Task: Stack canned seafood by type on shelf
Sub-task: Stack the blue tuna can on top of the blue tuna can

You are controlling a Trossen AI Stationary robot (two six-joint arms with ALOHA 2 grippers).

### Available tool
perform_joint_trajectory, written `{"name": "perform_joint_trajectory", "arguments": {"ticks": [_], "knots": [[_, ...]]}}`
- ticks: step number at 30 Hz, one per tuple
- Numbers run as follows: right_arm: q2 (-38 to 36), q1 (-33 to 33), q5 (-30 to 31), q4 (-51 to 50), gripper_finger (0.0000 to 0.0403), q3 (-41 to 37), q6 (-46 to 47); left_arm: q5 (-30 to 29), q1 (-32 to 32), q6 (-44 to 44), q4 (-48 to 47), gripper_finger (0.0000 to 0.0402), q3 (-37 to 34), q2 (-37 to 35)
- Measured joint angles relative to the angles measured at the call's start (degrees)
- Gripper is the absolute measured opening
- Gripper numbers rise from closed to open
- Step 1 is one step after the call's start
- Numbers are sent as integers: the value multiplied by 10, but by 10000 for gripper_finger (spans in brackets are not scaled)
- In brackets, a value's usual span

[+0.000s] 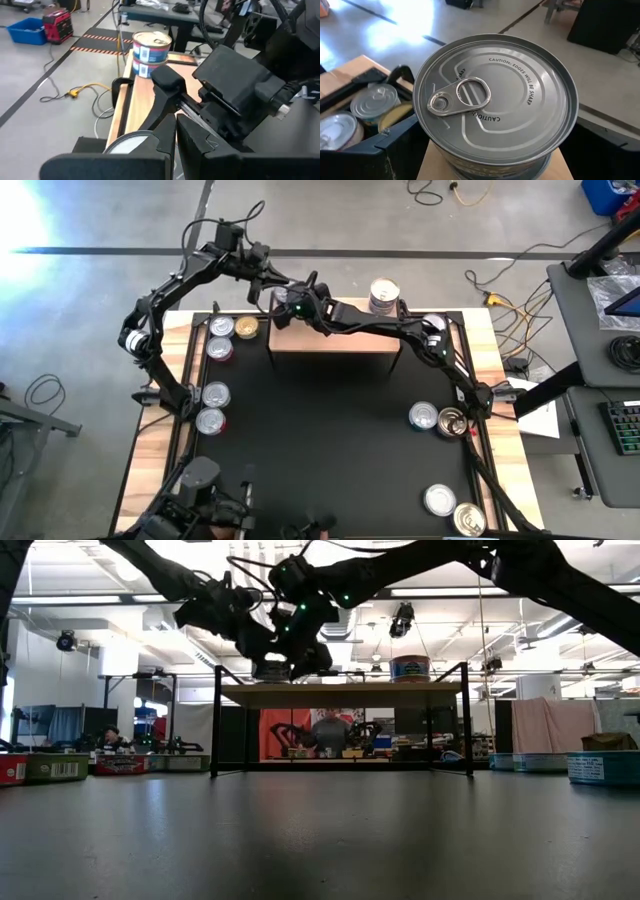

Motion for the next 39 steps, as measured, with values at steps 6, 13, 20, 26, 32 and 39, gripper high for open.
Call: {"name": "perform_joint_trajectory", "arguments": {"ticks": [6,13,20,26,32,39], "knots": [[0,0,0,4,368,-17,7,-4,0,11,5,0,-21,0],[0,0,2,7,368,-25,9,-30,-1,9,34,0,-71,0],[0,0,-1,5,369,-26,10,-112,-11,10,38,0,-87,-1],[0,0,-5,0,369,-27,10,-137,-13,17,35,0,-87,-3],[0,-1,-24,-5,369,-27,12,-145,-13,26,26,0,-87,-3],[0,-4,-30,1,369,-27,-1,-148,-11,26,23,0,-87,-3]]}}
